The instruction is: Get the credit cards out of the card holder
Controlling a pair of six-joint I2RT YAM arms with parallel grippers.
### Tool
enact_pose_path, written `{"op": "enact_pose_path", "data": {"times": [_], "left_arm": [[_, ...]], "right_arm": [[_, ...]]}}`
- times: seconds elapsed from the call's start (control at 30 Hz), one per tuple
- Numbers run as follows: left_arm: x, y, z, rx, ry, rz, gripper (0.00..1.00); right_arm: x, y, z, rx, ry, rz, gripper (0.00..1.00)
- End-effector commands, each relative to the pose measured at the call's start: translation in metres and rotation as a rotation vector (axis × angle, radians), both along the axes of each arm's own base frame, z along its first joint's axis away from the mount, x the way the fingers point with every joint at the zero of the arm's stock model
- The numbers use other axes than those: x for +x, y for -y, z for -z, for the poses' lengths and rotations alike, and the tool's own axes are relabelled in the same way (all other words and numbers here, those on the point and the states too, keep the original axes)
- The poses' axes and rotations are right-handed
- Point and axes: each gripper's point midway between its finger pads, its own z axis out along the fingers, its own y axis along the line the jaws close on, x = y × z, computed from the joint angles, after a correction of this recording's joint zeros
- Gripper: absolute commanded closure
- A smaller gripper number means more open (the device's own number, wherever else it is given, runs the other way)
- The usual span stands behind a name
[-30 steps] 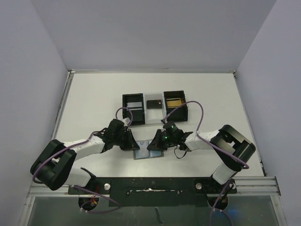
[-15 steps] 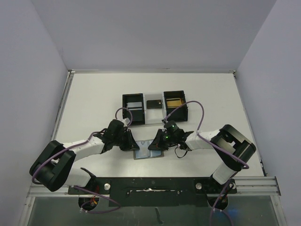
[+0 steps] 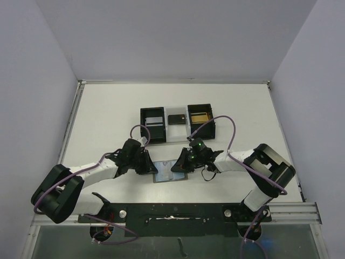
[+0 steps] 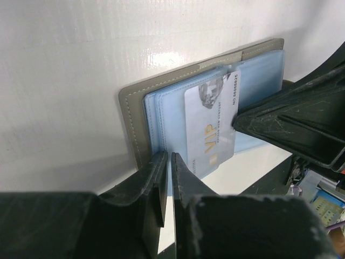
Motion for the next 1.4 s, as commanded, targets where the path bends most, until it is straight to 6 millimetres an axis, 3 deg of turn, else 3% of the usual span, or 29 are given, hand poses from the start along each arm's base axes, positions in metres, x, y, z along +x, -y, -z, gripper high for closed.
{"op": "enact_pose_path", "data": {"times": [0.0, 0.33, 0.53, 0.7, 0.83, 1.13, 1.37], "left_arm": [[-0.002, -0.008, 0.006, 0.052, 0.002, 0.001, 0.92], [0.006, -0.001, 0.001, 0.053, 0.009, 0.027, 0.92], [0.004, -0.001, 0.003, 0.051, 0.000, 0.033, 0.92], [0.002, -0.001, 0.003, 0.046, -0.002, 0.033, 0.92], [0.002, -0.001, 0.002, 0.044, 0.001, 0.034, 0.92], [0.006, -0.002, -0.004, 0.044, 0.021, 0.018, 0.90], [0.014, 0.005, -0.020, 0.011, 0.052, 0.004, 0.84]], "right_arm": [[0.003, 0.000, -0.013, 0.026, 0.032, 0.000, 1.00], [0.010, -0.001, -0.022, 0.031, 0.048, 0.002, 0.94], [0.014, -0.011, -0.023, 0.061, 0.042, -0.009, 0.77], [0.014, -0.013, -0.018, 0.066, 0.031, -0.012, 0.72], [0.014, -0.012, -0.014, 0.062, 0.028, 0.000, 0.74], [0.014, -0.001, -0.010, 0.012, 0.036, 0.028, 0.93], [0.014, 0.006, -0.009, -0.022, 0.043, 0.038, 0.95]]}}
